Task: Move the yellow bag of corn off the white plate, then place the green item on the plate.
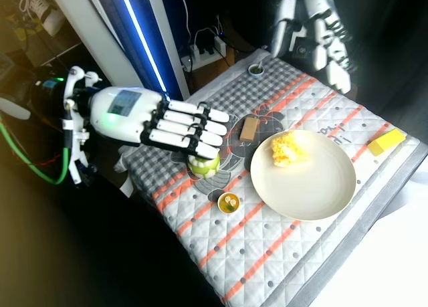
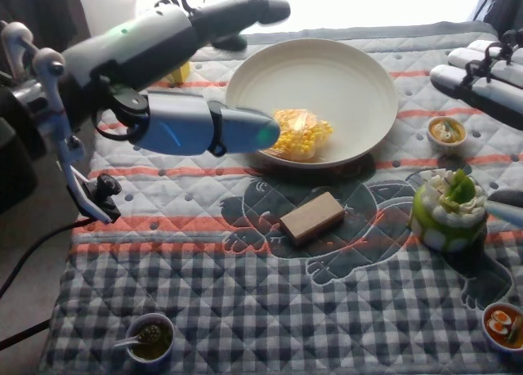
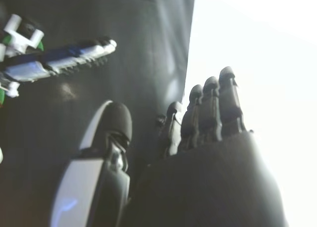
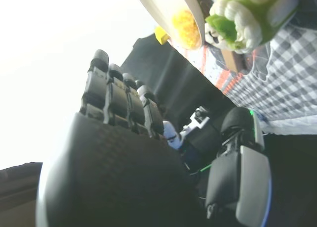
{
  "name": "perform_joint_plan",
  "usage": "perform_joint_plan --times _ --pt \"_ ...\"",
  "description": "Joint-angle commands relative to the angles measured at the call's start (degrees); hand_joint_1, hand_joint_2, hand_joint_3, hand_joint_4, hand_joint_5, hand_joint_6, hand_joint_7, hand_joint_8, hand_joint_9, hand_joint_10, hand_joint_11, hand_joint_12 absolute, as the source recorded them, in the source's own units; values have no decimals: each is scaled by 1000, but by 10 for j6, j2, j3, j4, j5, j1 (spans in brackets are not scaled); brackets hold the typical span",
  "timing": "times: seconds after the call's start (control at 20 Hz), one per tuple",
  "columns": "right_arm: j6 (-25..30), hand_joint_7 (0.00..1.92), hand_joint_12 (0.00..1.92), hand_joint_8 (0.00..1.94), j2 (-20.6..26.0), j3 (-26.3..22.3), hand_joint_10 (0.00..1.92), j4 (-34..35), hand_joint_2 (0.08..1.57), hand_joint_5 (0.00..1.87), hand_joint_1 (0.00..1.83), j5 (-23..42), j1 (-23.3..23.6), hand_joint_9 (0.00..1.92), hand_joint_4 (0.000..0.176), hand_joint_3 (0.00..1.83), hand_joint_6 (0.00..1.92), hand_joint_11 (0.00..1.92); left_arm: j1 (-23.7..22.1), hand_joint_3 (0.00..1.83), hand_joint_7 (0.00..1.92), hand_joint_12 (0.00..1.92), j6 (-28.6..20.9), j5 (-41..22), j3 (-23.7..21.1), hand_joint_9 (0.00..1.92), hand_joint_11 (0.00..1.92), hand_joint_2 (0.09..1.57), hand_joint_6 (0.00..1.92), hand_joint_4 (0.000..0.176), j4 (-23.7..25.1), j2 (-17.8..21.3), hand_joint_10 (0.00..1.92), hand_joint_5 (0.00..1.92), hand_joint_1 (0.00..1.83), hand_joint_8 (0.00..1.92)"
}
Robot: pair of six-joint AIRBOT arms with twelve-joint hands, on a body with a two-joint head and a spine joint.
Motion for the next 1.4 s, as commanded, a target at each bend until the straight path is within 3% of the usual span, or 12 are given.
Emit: perform_joint_plan --times 0.0,0.1,0.25,0.4,0.5,0.6,0.65,0.9,1.05,1.15,1.25,1.35 --pt "-2 0 670 0 3 0 11 0 1211 0 610 67 8 20 3 13 0 0 -11 5 21 413 -2 -56 5 9 0 1135 9 29 -6 -5 34 153 808 0" --pt "-2 0 711 0 3 -2 3 1 1214 0 617 67 8 10 6 2 0 0 -22 1 45 432 -2 -41 9 32 0 1144 5 18 -6 -7 35 162 804 3" --pt "-2 0 552 0 -5 -3 0 8 1227 0 589 67 4 0 17 1 0 0 -56 1 68 242 0 16 51 44 0 1151 4 43 -2 -51 15 128 824 1" --pt "-2 0 201 0 -10 -2 0 12 1228 0 551 67 -2 0 11 1 0 0 -79 0 105 746 5 75 97 97 0 1153 8 50 3 -102 16 125 848 5" --pt "-2 0 7 0 -13 -1 0 13 1237 0 532 67 -4 0 32 3 0 0 -86 0 124 987 6 111 132 104 0 1136 6 80 4 -137 10 146 884 3" --pt "-2 0 0 0 -14 1 0 14 1240 0 536 67 -6 0 14 3 0 0 -92 2 61 728 6 152 166 44 0 1182 1 99 4 -168 6 107 820 5" --pt "-2 0 1 0 -14 1 0 15 1241 0 541 67 -7 0 37 3 0 3 -92 0 81 878 6 167 181 67 0 1176 9 86 4 -180 13 136 842 8" --pt "-2 0 0 0 -18 3 0 16 1242 0 578 65 -10 0 41 1 0 0 -91 0 225 1048 50 233 218 180 0 1130 18 36 4 -226 34 247 952 15" --pt "-1 0 0 0 -18 4 0 16 1257 0 527 64 -11 0 44 7 0 0 -89 0 318 1352 54 256 230 289 0 1094 16 42 4 -239 114 327 1013 17" --pt "-1 0 0 0 -20 5 0 16 1253 0 521 63 -11 0 44 4 0 0 -85 2 232 1154 69 270 234 199 0 1112 9 35 4 -248 83 338 1019 2" --pt "1 0 0 0 -21 6 0 16 1256 0 505 62 -12 0 32 4 0 0 -81 3 294 1128 73 271 234 199 0 1142 36 0 4 -252 85 447 1015 15" --pt "3 0 0 0 -22 7 0 16 1260 0 507 62 -12 0 37 5 0 0 -80 2 320 835 73 271 234 219 0 1152 245 0 4 -252 41 491 1060 13"
